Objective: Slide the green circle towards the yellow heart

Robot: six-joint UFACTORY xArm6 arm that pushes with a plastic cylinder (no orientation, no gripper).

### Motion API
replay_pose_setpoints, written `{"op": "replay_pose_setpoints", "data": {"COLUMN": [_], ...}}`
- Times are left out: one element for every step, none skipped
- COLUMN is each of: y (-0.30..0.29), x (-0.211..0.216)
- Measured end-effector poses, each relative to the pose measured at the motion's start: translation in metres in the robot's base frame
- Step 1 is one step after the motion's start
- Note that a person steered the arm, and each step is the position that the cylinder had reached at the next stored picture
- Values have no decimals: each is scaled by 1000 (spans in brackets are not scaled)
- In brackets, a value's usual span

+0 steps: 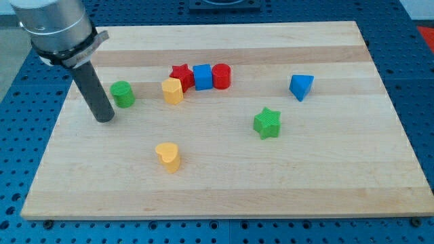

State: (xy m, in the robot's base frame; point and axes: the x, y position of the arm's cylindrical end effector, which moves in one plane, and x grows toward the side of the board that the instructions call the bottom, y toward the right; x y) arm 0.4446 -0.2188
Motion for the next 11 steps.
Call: {"op": "replay_pose_setpoints", "data": {"y": [-9, -12, -12, -4, 13, 23, 40, 48, 37, 24, 24], "x": [-22, -51, -83, -92, -77, -44, -7, 7, 6, 26, 55]}}
